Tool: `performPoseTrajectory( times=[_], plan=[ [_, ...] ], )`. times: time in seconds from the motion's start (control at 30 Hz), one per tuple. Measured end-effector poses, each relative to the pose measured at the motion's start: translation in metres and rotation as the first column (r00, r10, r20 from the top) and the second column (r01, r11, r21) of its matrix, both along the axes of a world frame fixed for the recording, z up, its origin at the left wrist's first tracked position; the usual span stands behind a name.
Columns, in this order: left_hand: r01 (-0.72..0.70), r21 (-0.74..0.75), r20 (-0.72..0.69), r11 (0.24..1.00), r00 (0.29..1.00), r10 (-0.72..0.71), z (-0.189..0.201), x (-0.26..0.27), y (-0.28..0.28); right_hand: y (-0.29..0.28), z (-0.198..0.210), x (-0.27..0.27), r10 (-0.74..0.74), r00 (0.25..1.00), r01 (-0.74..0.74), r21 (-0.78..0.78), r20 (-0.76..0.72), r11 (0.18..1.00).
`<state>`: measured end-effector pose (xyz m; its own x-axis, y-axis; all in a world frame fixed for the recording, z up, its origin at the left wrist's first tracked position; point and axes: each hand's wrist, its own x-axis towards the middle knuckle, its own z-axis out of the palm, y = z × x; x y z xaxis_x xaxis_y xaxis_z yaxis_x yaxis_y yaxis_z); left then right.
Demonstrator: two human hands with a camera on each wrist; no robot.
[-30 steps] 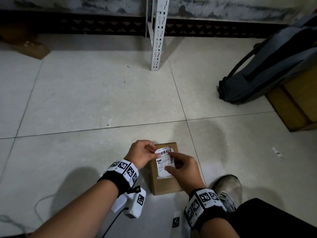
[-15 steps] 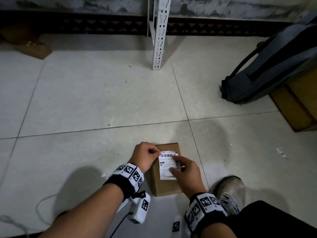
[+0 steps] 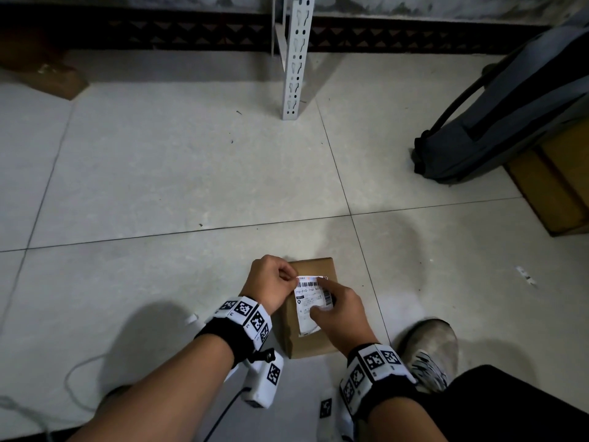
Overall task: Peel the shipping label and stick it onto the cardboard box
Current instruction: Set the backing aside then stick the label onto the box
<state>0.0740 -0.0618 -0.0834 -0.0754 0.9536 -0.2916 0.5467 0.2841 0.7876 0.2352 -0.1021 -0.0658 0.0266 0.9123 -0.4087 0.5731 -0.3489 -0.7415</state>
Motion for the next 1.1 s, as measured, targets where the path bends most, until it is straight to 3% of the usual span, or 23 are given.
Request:
performPoseTrajectory(
  times=[0.3, 0.63, 0.83, 1.1],
  plan=[
    [-0.008, 0.021, 0.064, 1.000, 0.998, 0.007, -0.011, -0.004, 0.000, 0.003, 0.000, -0.003, -0.051, 0.998, 0.051, -0.001, -0.046, 0.999],
    [0.021, 0.042, -0.026, 0.999, 0.999, -0.020, -0.011, 0.002, -0.003, 0.002, -0.005, -0.006, -0.051, 0.998, 0.050, -0.010, -0.033, 0.999],
    [-0.100, -0.096, 0.051, 0.990, 0.993, 0.105, -0.023, 0.002, -0.001, 0.003, -0.010, -0.005, -0.108, 0.993, 0.108, -0.012, -0.047, 0.994],
    [-0.143, -0.209, 0.154, 0.967, 0.972, 0.177, -0.023, 0.001, 0.003, 0.009, -0.005, -0.006, -0.222, 0.972, 0.211, -0.126, -0.078, 0.969]
  ],
)
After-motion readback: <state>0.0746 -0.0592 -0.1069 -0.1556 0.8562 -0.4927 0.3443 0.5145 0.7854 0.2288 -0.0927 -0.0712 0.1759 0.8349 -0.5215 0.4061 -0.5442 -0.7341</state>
